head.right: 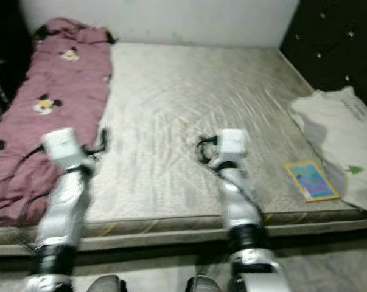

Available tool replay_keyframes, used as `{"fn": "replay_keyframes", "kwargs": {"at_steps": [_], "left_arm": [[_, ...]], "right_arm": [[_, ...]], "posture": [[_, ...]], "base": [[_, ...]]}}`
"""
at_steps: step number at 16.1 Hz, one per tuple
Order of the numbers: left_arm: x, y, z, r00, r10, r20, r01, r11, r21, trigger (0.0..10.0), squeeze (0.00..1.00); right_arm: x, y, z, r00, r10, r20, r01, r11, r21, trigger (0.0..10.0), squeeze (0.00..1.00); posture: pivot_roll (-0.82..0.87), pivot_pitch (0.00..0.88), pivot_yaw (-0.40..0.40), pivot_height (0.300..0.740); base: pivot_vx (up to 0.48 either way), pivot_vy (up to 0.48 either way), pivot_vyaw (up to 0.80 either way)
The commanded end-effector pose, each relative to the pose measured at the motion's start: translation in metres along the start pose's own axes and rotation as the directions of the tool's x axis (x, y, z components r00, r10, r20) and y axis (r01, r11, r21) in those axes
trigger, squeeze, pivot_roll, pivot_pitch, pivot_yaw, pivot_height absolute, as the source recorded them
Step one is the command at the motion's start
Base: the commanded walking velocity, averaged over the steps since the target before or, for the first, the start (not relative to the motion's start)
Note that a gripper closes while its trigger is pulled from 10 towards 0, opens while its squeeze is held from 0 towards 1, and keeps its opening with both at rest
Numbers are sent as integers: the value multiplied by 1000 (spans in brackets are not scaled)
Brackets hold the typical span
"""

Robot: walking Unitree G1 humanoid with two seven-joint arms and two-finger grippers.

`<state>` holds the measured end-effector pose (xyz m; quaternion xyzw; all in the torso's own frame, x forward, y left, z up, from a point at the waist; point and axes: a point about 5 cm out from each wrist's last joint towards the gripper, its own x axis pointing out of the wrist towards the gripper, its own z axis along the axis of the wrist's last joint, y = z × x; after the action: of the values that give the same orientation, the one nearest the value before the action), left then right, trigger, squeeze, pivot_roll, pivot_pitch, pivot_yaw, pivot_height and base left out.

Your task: Clean up the room

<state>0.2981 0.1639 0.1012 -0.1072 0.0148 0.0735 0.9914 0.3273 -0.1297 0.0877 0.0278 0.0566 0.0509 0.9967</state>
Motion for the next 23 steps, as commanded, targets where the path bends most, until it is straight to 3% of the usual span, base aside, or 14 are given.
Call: {"fn": "replay_keyframes", "kwargs": {"at_steps": [1,7,20,22,23], "left_arm": [[-2,-14,2,999,-38,1,38,999,-12,10000,0],[-11,-19,-2,998,-47,-29,46,999,-19,10000,0],[-17,-16,-1,998,-40,-51,40,999,-14,10000,0],[-17,-15,-1,998,-40,-56,40,999,-10,10000,0],[-19,-11,1,998,-41,-37,42,999,27,10000,0]], "right_arm": [[-7,-12,-7,999,-27,-28,27,1000,-13,10000,0],[-16,-9,-12,999,-3,-48,2,1000,-18,10000,0],[-21,-6,-12,998,18,-68,-20,999,-26,10000,0],[-21,-6,-6,999,14,-30,-15,999,-31,10000,0],[-23,-6,3,999,17,32,-16,999,-40,10000,0]], "posture": [[50,0,-59,740],[37,0,-51,740],[39,0,-52,740],[39,0,-50,740],[39,0,-50,740]], "base": [[0,480,0],[0,480,0],[0,480,0],[0,480,0],[0,480,0]]}}
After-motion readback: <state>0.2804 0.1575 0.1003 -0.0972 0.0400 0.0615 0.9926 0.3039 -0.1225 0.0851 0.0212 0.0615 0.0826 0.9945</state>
